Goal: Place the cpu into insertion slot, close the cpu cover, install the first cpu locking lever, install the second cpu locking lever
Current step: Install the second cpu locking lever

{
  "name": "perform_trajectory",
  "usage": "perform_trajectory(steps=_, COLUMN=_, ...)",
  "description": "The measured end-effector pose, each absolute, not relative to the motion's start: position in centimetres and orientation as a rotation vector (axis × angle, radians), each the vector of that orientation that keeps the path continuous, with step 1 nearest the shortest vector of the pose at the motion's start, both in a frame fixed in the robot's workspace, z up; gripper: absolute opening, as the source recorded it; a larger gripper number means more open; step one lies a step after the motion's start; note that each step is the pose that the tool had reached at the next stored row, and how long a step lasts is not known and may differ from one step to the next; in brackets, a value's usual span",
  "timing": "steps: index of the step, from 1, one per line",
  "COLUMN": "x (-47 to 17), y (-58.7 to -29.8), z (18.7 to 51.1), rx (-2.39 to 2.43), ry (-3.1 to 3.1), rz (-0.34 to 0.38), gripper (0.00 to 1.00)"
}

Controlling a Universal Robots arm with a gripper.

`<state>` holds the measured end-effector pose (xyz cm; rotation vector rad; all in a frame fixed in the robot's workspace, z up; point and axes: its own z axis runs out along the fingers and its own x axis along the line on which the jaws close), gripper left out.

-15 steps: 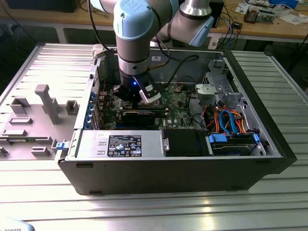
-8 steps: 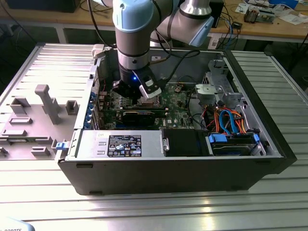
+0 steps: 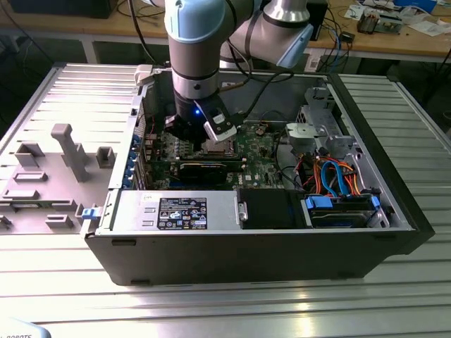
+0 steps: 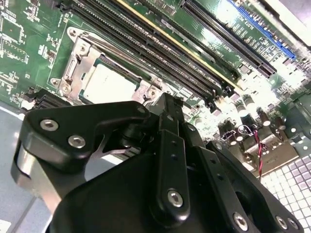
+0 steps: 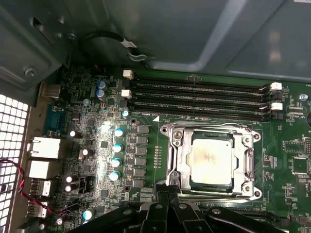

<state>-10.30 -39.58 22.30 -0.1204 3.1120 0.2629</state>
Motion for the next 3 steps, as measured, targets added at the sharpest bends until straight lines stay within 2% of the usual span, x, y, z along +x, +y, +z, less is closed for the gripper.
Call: perform_trajectory(steps=3, x=-10.3, y=-39.58, z=22.33, rx=-0.12, ry=3.112, rz=0.263, gripper=0.11)
